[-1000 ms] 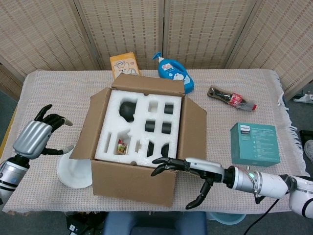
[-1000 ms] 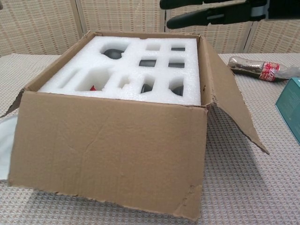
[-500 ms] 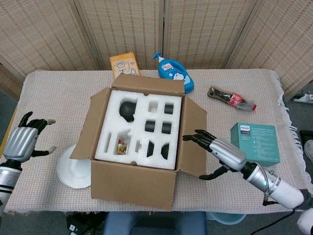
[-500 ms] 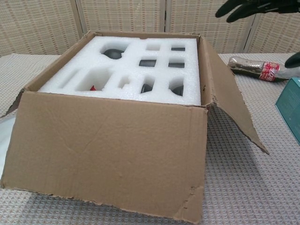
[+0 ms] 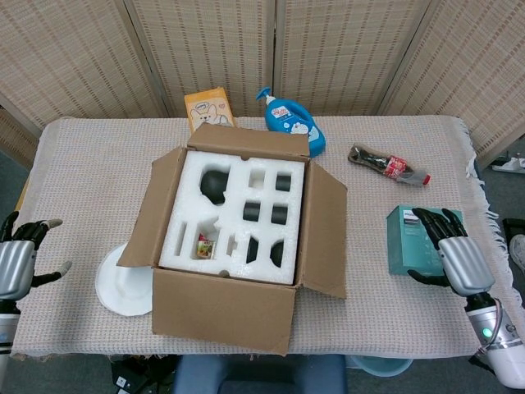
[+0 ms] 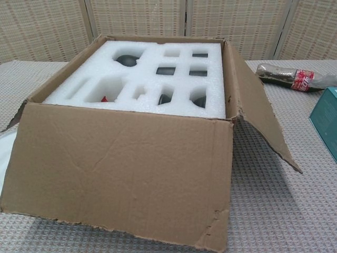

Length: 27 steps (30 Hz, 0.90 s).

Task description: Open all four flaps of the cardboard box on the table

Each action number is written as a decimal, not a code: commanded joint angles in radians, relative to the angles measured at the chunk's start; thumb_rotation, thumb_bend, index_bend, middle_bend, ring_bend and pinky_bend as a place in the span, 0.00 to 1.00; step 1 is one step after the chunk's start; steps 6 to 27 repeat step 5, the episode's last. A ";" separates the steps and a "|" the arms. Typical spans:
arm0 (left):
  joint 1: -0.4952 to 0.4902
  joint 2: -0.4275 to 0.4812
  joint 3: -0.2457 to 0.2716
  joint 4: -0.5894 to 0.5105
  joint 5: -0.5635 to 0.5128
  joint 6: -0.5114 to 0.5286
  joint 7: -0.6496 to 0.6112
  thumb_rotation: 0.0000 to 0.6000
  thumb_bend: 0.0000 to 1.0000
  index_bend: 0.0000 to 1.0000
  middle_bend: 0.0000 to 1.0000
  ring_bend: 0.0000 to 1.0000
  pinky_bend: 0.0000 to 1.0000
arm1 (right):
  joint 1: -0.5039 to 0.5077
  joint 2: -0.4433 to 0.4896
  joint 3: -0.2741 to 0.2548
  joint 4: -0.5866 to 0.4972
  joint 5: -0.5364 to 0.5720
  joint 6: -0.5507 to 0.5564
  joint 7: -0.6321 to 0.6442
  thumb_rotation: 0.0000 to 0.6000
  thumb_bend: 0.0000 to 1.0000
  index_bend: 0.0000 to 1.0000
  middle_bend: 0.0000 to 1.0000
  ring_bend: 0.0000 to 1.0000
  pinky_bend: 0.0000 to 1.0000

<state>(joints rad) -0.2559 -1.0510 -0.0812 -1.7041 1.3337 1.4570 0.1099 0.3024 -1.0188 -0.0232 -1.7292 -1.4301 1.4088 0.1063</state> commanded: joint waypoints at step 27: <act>0.062 -0.040 0.030 0.014 0.048 0.072 0.005 1.00 0.24 0.27 0.32 0.28 0.00 | -0.081 -0.052 0.016 0.060 0.011 0.094 -0.046 1.00 0.12 0.03 0.12 0.12 0.01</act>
